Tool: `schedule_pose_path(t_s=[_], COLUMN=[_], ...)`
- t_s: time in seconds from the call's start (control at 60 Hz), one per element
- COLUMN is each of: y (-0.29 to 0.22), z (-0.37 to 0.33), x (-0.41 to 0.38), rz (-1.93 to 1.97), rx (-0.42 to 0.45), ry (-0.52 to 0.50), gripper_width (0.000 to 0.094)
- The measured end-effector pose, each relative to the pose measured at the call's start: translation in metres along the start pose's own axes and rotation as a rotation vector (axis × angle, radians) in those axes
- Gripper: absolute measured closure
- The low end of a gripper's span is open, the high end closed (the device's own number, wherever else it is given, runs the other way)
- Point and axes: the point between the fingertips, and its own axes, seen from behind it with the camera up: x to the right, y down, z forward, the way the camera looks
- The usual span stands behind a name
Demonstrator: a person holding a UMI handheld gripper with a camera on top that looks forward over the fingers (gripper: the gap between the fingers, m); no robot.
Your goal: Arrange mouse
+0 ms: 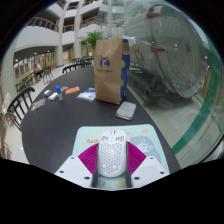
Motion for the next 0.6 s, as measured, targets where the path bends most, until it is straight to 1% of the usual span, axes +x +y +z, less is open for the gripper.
schedule_pose_path(t_s=[0.033,0.1,0.133,0.15,0.267,0.283,0.3,0.333,0.35,0.383,0.4,0.433,0.6], y=[0.021,0.033,0.031,0.031,0.032,0.029,0.031,0.035,0.037,0.040,0.041,0.046,0.072], z=[-0.005,0.009,0.012,0.010,0.010,0.009,0.006,0.001,-0.003,-0.011,-0.015,-0.026,-0.081], x=[0.001,0.015,0.014,0.012,0.011,0.009,0.008,0.008,0.008,0.011,0.013,0.017,0.038], rz=[0.030,0.073,0.084,0.093,0.126,0.124,0.120,0.110,0.104,0.095,0.088,0.073,0.054], rx=[-0.023,-0.062,-0.048,-0.048,-0.044,-0.046,-0.048,-0.054,-0.055,-0.052,-0.051,-0.053,-0.024], ry=[0.003,-0.013,-0.033,-0.033,-0.079,-0.086,-0.091,-0.101,-0.103,-0.100,-0.097,-0.089,-0.056], gripper_width=[0.0558,0.0554,0.0544,0.0510,0.0380,0.0346,0.0287,0.0124,0.0063,0.0103,0.0106,0.0086,0.0088])
